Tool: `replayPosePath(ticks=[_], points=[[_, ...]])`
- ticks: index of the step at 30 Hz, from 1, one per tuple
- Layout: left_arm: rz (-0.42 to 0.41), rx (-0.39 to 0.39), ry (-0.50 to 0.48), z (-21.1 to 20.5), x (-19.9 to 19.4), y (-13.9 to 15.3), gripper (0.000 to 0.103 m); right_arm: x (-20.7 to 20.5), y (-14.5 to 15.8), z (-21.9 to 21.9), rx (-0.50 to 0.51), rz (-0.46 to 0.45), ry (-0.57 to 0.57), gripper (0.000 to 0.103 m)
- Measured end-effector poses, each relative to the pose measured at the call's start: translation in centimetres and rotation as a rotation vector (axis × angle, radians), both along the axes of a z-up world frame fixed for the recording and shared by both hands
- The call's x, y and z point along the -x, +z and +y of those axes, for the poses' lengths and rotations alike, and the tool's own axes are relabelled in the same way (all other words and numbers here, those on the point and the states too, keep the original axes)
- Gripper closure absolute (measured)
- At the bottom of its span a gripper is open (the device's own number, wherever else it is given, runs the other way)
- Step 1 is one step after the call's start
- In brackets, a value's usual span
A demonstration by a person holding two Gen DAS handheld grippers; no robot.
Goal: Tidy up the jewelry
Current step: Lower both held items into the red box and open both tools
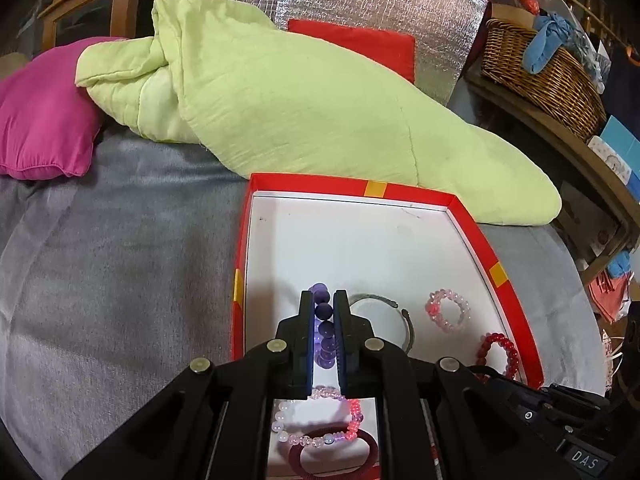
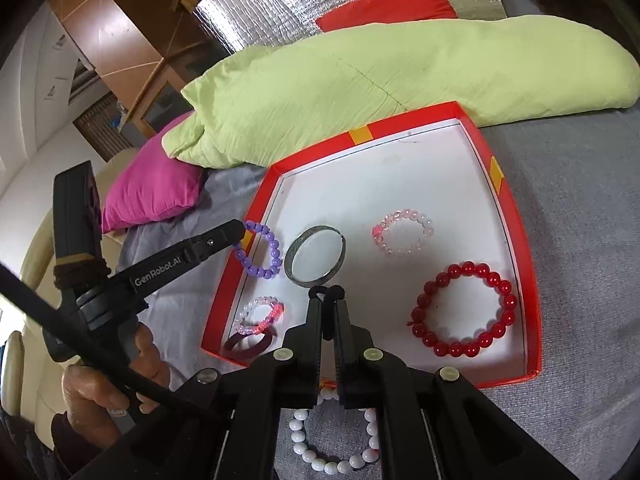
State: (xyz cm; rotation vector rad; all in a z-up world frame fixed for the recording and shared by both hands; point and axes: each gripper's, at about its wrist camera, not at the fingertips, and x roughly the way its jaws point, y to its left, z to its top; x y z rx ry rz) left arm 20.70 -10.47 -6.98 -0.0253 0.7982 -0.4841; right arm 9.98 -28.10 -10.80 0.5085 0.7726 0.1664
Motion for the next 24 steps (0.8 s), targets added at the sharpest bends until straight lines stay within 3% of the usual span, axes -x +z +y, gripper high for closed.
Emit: replayPosePath(ticks=[11, 12, 13, 24], points=[[0.004, 0.008, -0.010, 0.2, 0.2, 0.2, 0.091, -0.3, -0.5, -1.4, -0.022, 0.040, -0.057, 0.089], [-0.003, 0.009, -0.013, 0.2, 0.3, 0.4, 0.087, -0.2, -0.4, -1.6, -0.030, 0.038, -0.063, 0.078], [-0.012, 0.011, -0.015, 0.2, 0.5, 0.6, 0.084, -0.1, -0.3, -1.8, -0.033, 0.028, -0.073, 0.073], [-0.071, 0.018, 0.035, 1.5, 1.9, 2.5, 0.055, 1.3, 1.8, -2.5, -0.029, -0.048, -0.077, 0.073]])
